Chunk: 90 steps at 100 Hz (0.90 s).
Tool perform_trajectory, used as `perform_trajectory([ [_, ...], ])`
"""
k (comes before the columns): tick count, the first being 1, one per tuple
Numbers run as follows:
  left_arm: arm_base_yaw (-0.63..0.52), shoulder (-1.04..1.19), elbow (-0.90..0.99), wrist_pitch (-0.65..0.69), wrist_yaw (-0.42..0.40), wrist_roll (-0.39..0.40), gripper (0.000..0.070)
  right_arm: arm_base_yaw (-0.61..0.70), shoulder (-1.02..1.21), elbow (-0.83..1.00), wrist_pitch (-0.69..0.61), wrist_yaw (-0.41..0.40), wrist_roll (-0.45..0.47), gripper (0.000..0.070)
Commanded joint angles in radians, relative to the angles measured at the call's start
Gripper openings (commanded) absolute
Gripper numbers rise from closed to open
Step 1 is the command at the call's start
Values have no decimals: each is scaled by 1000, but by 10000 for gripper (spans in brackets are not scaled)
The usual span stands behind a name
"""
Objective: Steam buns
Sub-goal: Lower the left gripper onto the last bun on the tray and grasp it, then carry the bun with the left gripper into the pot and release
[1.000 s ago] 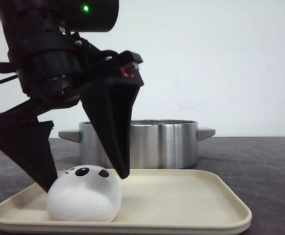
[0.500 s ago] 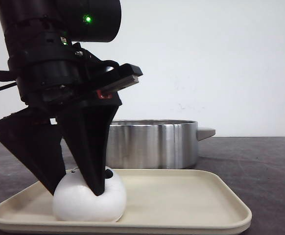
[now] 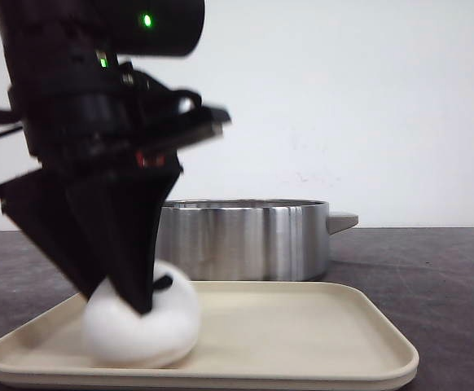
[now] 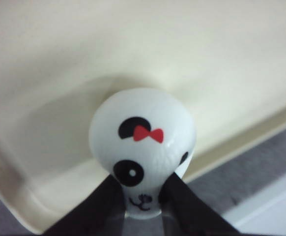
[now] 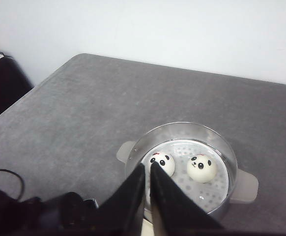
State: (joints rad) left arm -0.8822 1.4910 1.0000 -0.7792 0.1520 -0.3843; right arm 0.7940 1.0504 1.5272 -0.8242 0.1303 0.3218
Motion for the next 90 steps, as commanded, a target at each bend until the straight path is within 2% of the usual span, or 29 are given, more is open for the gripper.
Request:
perform_trajectory([
  [1, -26, -43, 58, 15, 10, 13, 0, 11, 6, 18, 9, -2, 11, 10],
  [12, -41, -110, 137, 22, -9, 8, 0, 11, 6, 18, 13, -1, 11, 11],
  [25, -36, -132, 276, 24, -82, 11, 0, 11, 7, 18, 27, -1, 11, 11],
  [43, 43, -95, 437, 62, -160, 90, 0, 11, 7, 18, 33, 0, 10, 10],
  [61, 176, 14, 497, 33, -164, 138, 0, 11, 7, 18, 35, 0, 10, 10],
  [72, 241, 103, 497, -2, -161, 139, 0, 11, 7, 18, 34, -1, 10, 10],
  [90, 288, 228, 497, -21, -159, 140, 0, 11, 7, 18, 30, -1, 10, 10],
])
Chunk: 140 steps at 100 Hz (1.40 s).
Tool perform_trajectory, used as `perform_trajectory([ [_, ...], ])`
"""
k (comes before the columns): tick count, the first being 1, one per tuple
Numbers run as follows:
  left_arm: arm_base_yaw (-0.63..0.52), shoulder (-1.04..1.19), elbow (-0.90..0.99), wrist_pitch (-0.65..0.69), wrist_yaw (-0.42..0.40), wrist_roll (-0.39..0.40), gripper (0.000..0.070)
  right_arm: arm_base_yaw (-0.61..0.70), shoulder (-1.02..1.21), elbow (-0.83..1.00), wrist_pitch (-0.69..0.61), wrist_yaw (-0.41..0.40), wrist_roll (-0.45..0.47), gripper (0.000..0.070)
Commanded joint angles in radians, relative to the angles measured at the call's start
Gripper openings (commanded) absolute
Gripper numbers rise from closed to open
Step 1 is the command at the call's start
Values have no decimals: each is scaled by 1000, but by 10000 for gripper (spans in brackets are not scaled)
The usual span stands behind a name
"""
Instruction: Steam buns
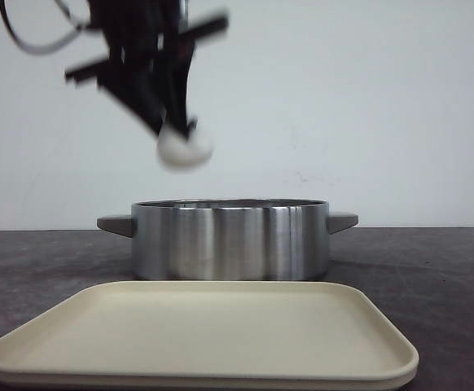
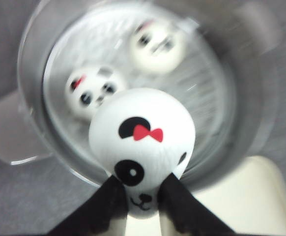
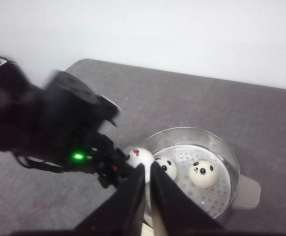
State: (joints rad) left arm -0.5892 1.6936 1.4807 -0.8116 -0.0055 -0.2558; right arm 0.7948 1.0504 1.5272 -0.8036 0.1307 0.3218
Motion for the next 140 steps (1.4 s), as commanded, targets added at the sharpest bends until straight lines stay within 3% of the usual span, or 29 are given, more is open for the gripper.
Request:
perform_trajectory([
  [1, -5, 29, 16, 11, -1, 11, 0, 10, 7, 18, 9, -1, 9, 10],
  [24, -2, 96, 16, 16, 3, 0, 18, 10, 7, 18, -20, 0, 7, 10],
  [30, -2, 106, 16, 5, 5, -25, 136, 10, 7, 18, -32, 0, 7, 10],
  [43, -1, 106, 17, -25, 5, -49, 535, 10, 7, 17, -52, 1, 7, 10],
  [49, -1, 103, 21, -40, 5, -48, 611, 10, 7, 17, -58, 1, 7, 11],
  [55, -1, 102, 33, -65, 5, -48, 642, 10, 7, 17, -59, 1, 7, 10],
  [80, -7, 32, 132, -104, 1, -48, 638, 10, 8, 16, -65, 7, -4, 10],
  [92, -16, -93, 146, -60, -10, -47, 611, 10, 7, 12, -86, 76, -24, 10],
  [98, -22, -173, 146, -56, -44, -39, 528, 10, 7, 8, -103, 108, -24, 10],
  [115, -47, -422, 145, -75, -138, 6, 193, 10, 6, -33, -121, 133, -24, 11],
  [127, -53, -587, 141, -138, -213, 4, 96, 21, -1, -89, -86, 153, -25, 10],
  [140, -53, -767, 114, -221, -223, 0, 10, 55, -26, -187, 50, 185, -25, 10],
])
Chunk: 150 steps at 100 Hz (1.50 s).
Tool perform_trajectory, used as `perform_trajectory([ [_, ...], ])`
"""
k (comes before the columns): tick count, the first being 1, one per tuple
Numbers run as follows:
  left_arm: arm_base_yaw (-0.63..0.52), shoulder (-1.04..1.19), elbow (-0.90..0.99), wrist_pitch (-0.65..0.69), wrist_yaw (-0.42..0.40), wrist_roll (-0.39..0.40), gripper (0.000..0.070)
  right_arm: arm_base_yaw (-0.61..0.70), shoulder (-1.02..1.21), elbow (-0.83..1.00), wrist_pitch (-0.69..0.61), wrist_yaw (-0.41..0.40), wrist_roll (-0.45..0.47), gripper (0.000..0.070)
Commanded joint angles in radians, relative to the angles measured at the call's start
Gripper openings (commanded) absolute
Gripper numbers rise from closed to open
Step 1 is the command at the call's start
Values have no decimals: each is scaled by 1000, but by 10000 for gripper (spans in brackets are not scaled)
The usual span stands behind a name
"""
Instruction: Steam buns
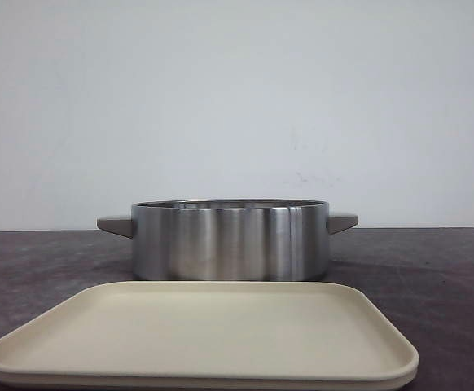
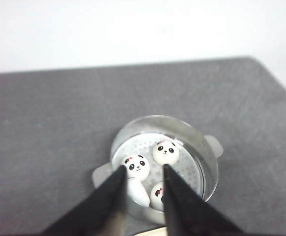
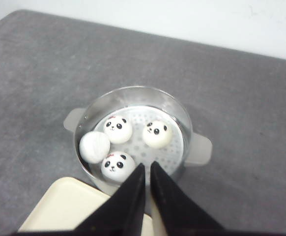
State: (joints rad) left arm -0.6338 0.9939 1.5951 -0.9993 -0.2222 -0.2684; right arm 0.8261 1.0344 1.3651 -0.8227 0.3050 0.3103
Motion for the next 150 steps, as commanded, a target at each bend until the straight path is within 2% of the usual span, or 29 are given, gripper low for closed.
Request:
perform_trajectory([
  [1, -9, -81, -4, -39, -6, 13, 9, 26, -13, -34, 83, 11, -13, 10],
  [16, -8, -277, -52, -136, -16, 1, 10, 65, -56, -195, 324, 11, -27, 11],
  [30, -8, -388, -65, -205, -117, -55, 9, 106, -71, -340, 557, 10, -66, 11],
  [47, -8, -422, -65, -246, -148, -57, 10, 130, -60, -402, 723, 8, -110, 11],
  [79, -8, -420, -65, -288, -148, -58, 16, 129, -64, -402, 796, 10, -113, 11],
  [150, -8, -420, -65, -288, -148, -58, 16, 129, -64, -402, 797, 10, -113, 10],
])
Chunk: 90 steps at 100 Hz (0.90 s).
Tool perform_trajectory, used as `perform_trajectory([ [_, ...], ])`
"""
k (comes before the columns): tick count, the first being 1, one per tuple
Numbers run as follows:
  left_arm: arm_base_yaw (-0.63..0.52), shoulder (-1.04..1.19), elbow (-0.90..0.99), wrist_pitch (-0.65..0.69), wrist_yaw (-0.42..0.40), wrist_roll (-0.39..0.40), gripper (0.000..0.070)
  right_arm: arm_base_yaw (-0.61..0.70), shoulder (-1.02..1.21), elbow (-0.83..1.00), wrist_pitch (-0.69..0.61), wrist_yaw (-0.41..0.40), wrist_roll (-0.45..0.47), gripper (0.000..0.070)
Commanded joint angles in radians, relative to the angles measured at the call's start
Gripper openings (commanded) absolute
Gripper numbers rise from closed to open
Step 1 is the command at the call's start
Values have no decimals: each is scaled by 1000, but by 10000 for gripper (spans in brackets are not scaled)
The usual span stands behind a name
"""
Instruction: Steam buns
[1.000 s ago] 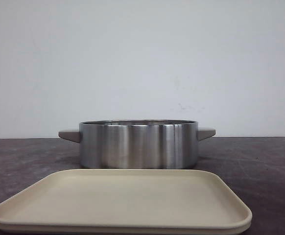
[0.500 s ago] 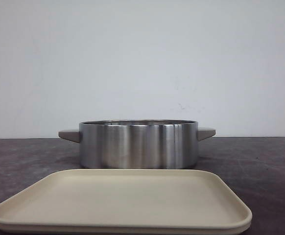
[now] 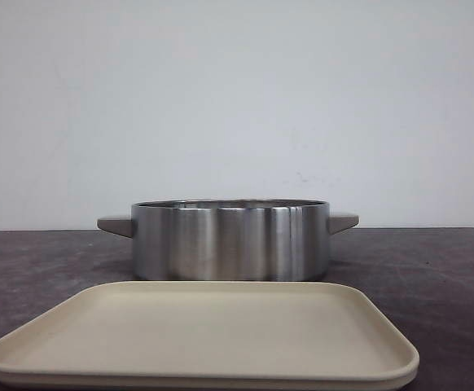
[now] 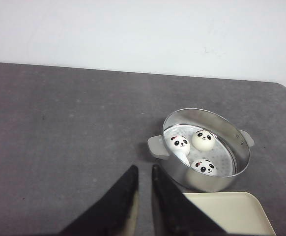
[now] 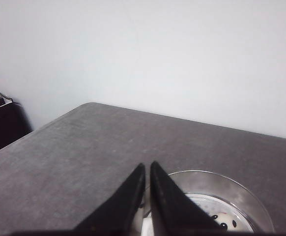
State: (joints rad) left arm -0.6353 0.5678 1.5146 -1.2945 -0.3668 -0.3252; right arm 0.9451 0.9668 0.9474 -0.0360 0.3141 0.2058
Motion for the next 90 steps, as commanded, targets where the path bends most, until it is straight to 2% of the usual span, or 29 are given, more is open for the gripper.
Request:
perform_trajectory([
  [1, -6, 6, 16, 7, -3, -1, 16, 10, 4, 16, 10, 1, -8, 11],
  [47, -6, 6, 16, 7, -3, -1, 16, 8, 4, 16, 10, 2, -8, 10],
  [54, -6, 6, 16, 7, -3, -1, 16, 6, 4, 16, -1, 19, -8, 10],
  [63, -6, 6, 16, 7, -3, -1, 16, -9, 3, 16, -11, 80, -9, 11],
  [74, -6, 6, 16, 8, -3, -1, 16, -89, -28, 12, -101, 154, -13, 10],
  [81, -6, 6, 16, 8, -3, -1, 16, -153, -73, -20, -153, 149, -23, 10],
  [90, -6, 6, 16, 7, -3, -1, 16, -240, -176, -132, -95, 119, -26, 10],
])
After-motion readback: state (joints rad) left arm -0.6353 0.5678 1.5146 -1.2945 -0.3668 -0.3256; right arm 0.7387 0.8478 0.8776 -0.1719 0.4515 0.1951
